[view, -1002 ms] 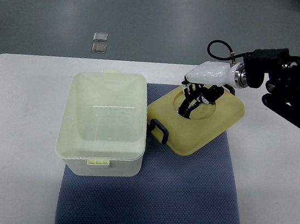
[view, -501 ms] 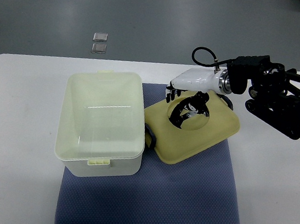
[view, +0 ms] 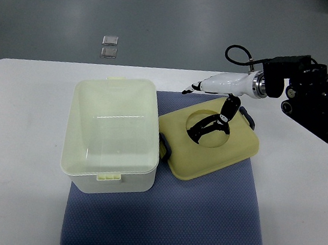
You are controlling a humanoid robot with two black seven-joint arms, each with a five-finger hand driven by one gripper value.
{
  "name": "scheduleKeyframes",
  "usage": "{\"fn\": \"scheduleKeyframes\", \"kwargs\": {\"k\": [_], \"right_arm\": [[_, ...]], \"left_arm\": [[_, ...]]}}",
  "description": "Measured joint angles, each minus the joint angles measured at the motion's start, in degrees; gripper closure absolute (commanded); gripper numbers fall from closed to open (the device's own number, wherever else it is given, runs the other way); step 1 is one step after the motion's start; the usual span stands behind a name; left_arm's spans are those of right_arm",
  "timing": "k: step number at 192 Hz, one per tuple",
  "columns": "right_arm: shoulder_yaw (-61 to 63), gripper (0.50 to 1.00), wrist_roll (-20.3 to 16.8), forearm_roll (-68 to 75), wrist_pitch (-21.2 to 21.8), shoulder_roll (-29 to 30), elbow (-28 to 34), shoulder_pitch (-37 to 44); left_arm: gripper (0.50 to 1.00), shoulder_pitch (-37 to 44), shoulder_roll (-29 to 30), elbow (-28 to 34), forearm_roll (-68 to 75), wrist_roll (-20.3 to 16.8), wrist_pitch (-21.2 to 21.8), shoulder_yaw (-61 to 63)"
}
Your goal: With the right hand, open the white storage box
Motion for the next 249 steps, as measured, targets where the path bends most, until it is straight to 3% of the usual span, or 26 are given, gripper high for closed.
{"fn": "scheduleKeyframes", "kwargs": {"k": [31, 60, 94, 145, 195, 249], "right_arm": [[4.21, 0.574, -0.06, 15.54, 4.89, -3.12, -0.09, -0.10], [8.74, 0.576, -0.10, 32.12, 4.15, -5.17, -1.22, -1.52], [17.63, 0.576, -0.48, 58.63, -4.00, -3.56, -3.27, -8.42], [27.95, 0.576, -0.51, 97.17, -17.03, 3.87, -4.58, -17.28], [34.14, 0.574, 0.16, 103.92, -17.76, 10.02, -5.83, -22.60], [34.40, 0.574, 0.08, 103.39, -15.46, 11.79, -5.96, -25.41]], "left_arm": [[0.500, 0.01, 0.00, -0.18, 0.00, 0.00, 0.00, 0.05], [0.500, 0.00, 0.00, -0.30, 0.00, 0.00, 0.00, 0.06], [0.500, -0.05, 0.00, -0.40, 0.12, 0.00, 0.00, 0.14], [0.500, -0.05, 0.00, -0.45, 0.20, 0.06, 0.00, 0.14], [0.500, -0.04, 0.00, -0.45, 0.20, 0.09, 0.00, 0.05], [0.500, 0.02, 0.00, -0.40, 0.12, 0.18, -0.02, 0.04]]}}
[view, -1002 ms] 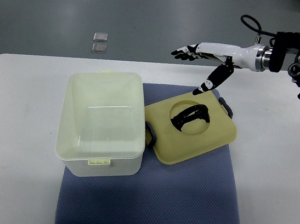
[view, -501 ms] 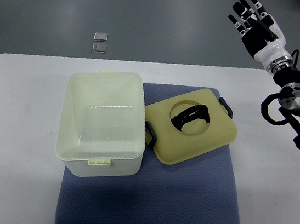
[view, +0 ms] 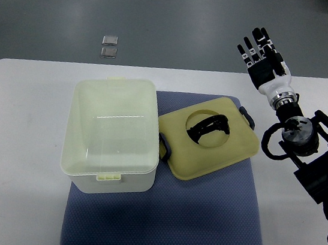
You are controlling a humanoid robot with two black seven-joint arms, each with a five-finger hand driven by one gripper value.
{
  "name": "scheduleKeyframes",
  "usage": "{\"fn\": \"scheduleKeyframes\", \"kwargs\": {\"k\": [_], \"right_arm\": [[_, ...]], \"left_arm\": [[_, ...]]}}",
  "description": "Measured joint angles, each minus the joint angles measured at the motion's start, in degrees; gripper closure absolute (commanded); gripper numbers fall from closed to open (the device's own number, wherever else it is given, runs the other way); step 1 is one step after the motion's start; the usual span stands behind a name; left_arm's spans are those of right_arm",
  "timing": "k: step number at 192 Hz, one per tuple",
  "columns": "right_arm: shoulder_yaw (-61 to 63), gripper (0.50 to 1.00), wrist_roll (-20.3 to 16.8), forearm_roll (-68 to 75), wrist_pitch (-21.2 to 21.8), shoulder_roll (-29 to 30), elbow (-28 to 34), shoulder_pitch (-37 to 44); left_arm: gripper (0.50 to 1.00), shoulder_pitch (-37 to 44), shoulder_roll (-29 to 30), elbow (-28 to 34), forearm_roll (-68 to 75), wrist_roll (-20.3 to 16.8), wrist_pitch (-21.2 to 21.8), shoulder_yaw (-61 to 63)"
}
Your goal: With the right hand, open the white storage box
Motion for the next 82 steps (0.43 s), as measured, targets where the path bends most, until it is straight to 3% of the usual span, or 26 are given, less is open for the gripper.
{"fn": "scheduleKeyframes", "kwargs": {"k": [82], "right_arm": [[-1.34, 0.574, -0.26, -0.85, 0.79, 0.16, -0.85, -1.11]], "left_arm": [[0.500, 0.01, 0.00, 0.01, 0.02, 0.00, 0.00, 0.01]]}}
